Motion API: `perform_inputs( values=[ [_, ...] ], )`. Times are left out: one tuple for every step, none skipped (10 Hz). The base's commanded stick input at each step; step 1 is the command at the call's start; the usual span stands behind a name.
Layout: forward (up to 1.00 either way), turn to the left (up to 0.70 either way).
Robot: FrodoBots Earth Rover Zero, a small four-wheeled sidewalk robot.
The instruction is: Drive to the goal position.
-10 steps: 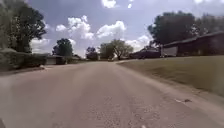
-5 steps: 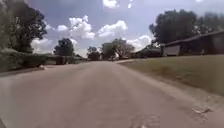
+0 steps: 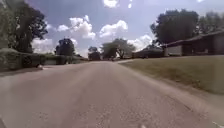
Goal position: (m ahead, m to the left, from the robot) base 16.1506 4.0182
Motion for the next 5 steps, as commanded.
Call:
perform_inputs(
  values=[
    [0.7, -0.27],
    [0.7, 0.0],
    [0.7, 0.0],
    [0.7, 0.0],
    [0.7, 0.0]
  ],
)
